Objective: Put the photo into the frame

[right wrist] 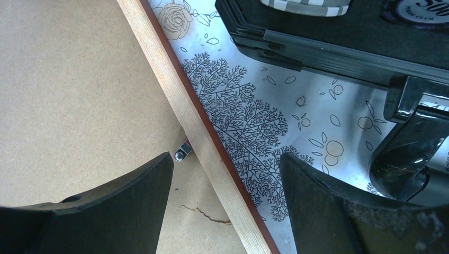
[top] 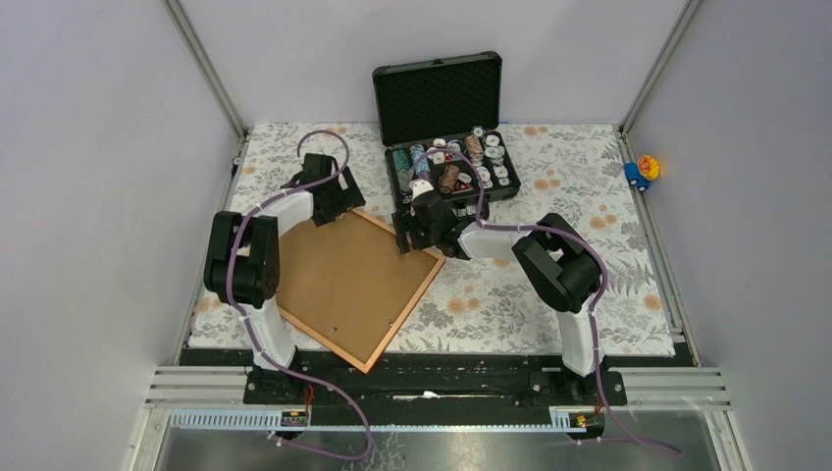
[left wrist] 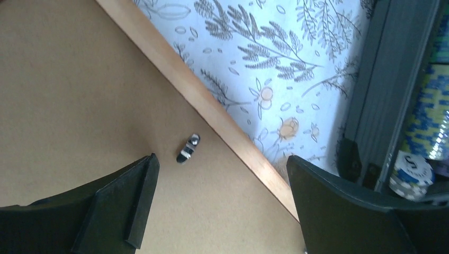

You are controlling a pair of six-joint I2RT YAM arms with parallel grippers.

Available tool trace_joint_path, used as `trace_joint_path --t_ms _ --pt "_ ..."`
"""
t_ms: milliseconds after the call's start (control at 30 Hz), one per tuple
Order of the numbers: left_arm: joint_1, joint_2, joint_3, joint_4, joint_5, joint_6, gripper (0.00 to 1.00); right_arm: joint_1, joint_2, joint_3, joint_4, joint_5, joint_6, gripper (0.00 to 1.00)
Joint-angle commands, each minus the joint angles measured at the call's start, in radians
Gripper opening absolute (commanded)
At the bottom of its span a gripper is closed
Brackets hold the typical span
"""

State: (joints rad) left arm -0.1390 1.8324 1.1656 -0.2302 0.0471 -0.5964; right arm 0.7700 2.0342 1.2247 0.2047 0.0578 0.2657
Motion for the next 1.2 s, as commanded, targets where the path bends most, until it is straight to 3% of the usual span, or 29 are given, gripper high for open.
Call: trace_joint_path --t_ms 0,233,467,667,900,1167 --pt "-0.018 0.066 0.076 0.041 -0.076 0.078 0.99 0.009 0.016 0.041 -0.015 -0.019 -0.014 0.8" --pt "-0.072 0.082 0.057 0.023 -0.072 0.002 0.98 0.009 0.024 0.05 -0.018 -0.015 -0.017 0.8" --pt "-0.073 0.097 0.034 0.062 -0.052 -0.111 0.9 0.01 0.036 0.058 -0.018 -0.018 -0.014 0.79" --pt "-0.073 0.09 -0.002 0.166 0.048 -0.254 0.71 0.01 0.043 0.059 -0.018 -0.018 -0.012 0.79" --pt "-0.076 -0.025 -0.079 0.179 -0.001 -0.364 0.82 0.01 0.044 0.066 -0.018 -0.026 -0.008 0.79" --pt "-0.079 0.002 -0.052 0.124 -0.038 -0.343 0.77 0.009 0.048 0.066 -0.018 -0.029 -0.006 0.78"
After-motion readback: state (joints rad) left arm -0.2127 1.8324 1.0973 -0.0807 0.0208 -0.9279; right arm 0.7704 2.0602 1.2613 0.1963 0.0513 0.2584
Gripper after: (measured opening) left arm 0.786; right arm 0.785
